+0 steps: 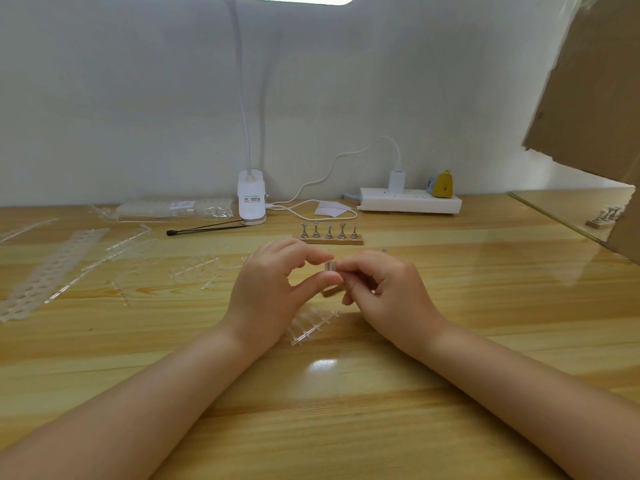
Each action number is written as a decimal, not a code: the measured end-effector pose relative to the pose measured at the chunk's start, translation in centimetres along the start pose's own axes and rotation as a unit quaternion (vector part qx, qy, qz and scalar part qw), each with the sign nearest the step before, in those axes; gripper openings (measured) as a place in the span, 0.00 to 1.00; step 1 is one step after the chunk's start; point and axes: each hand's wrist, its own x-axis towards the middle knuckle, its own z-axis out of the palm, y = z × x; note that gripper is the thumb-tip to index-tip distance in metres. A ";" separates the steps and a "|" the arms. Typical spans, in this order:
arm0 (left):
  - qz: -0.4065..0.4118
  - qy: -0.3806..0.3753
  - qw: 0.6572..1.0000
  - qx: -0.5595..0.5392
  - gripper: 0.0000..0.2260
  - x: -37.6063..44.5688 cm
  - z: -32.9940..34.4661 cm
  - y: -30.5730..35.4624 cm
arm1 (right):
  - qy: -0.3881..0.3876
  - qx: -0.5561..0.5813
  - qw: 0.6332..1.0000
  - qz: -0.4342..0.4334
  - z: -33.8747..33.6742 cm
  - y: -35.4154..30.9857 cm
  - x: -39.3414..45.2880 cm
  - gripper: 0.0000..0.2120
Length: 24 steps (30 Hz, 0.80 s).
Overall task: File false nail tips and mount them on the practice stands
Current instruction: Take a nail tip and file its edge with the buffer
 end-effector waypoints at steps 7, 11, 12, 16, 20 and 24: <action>-0.017 -0.002 1.000 -0.003 0.14 0.0 0.0 0.3 | 0.011 -0.017 1.000 -0.021 -0.3 -0.2 0.1 0.05; -0.054 0.013 0.998 -0.010 0.12 -0.1 -0.1 0.6 | 0.023 -0.035 0.999 -0.022 -0.4 -0.3 0.2 0.04; -0.062 0.018 0.998 -0.009 0.12 -0.2 -0.1 0.8 | 0.026 -0.043 0.998 -0.025 -0.4 -0.4 0.2 0.04; -0.059 0.017 0.998 0.003 0.07 -0.2 -0.2 1.2 | 0.029 -0.075 0.996 -0.045 -0.5 -0.5 0.2 0.04; -0.072 0.008 0.997 -0.014 0.04 -0.1 -0.2 1.6 | 0.028 -0.102 0.992 -0.069 -0.5 -0.5 0.1 0.03; -0.105 -0.015 0.994 -0.037 0.04 -0.1 -0.1 1.6 | 0.009 -0.119 0.989 -0.086 -0.7 -0.5 -0.1 0.03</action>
